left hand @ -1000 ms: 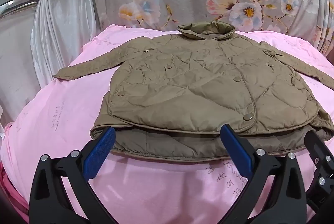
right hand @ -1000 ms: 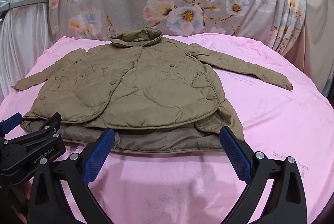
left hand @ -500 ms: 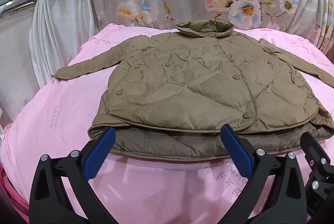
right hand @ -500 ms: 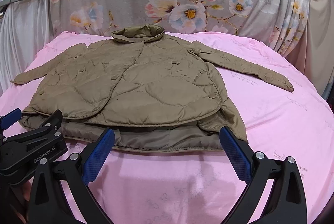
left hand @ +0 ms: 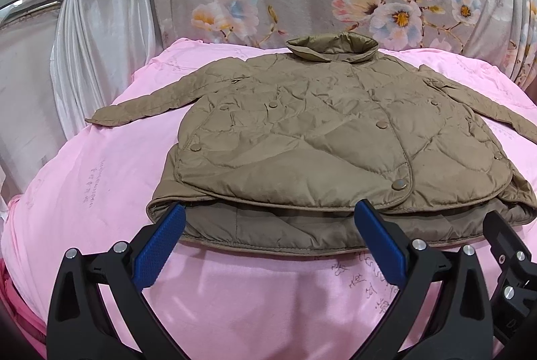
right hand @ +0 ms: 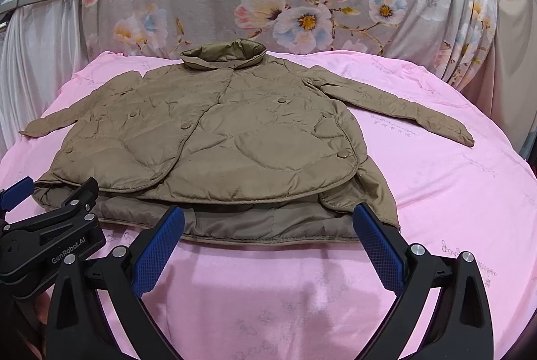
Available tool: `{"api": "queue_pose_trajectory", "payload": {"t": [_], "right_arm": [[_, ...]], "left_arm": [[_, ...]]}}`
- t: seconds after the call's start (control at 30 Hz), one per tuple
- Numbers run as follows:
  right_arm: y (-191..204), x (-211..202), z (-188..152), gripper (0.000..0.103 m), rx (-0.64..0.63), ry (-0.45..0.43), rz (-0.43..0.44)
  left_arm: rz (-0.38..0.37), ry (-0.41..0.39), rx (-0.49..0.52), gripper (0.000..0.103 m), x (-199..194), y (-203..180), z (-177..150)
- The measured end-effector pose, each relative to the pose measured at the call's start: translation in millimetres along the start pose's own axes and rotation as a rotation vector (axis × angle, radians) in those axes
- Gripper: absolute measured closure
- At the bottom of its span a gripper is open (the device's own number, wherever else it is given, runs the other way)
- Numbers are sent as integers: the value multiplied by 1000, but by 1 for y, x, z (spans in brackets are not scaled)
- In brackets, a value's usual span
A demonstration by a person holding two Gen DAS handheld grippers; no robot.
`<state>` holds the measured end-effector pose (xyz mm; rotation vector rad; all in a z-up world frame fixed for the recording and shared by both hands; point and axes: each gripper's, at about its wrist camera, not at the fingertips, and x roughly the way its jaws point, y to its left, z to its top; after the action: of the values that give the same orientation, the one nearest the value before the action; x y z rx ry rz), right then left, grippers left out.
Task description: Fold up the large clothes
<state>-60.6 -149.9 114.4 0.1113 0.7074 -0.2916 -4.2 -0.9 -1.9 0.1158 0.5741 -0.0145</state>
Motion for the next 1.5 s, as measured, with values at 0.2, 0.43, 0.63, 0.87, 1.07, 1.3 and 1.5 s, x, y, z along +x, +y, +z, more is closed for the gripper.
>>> {"api": "queue_pose_trajectory", "payload": {"t": [0.2, 0.43, 0.63, 0.87, 1.07, 1.3, 1.5], "right_arm": [[0, 0, 0, 5, 1, 0, -1], [0, -1, 1, 5, 0, -2, 0], [-1, -1, 1, 5, 0, -2, 0], [0, -1, 1, 5, 1, -3, 0], [0, -1, 0, 5, 1, -3, 1], [0, -1, 0, 5, 1, -3, 0], [-1, 0, 0, 5, 2, -2, 1]], "left_arm": [[-1, 0, 1, 5, 0, 0, 0], [0, 0, 1, 5, 0, 1, 1], [1, -1, 3, 5, 0, 2, 1], [0, -1, 1, 5, 0, 1, 0], [1, -2, 0, 5, 0, 1, -1], [1, -3, 0, 5, 0, 0, -1], [1, -2, 2, 5, 0, 0, -1]]}}
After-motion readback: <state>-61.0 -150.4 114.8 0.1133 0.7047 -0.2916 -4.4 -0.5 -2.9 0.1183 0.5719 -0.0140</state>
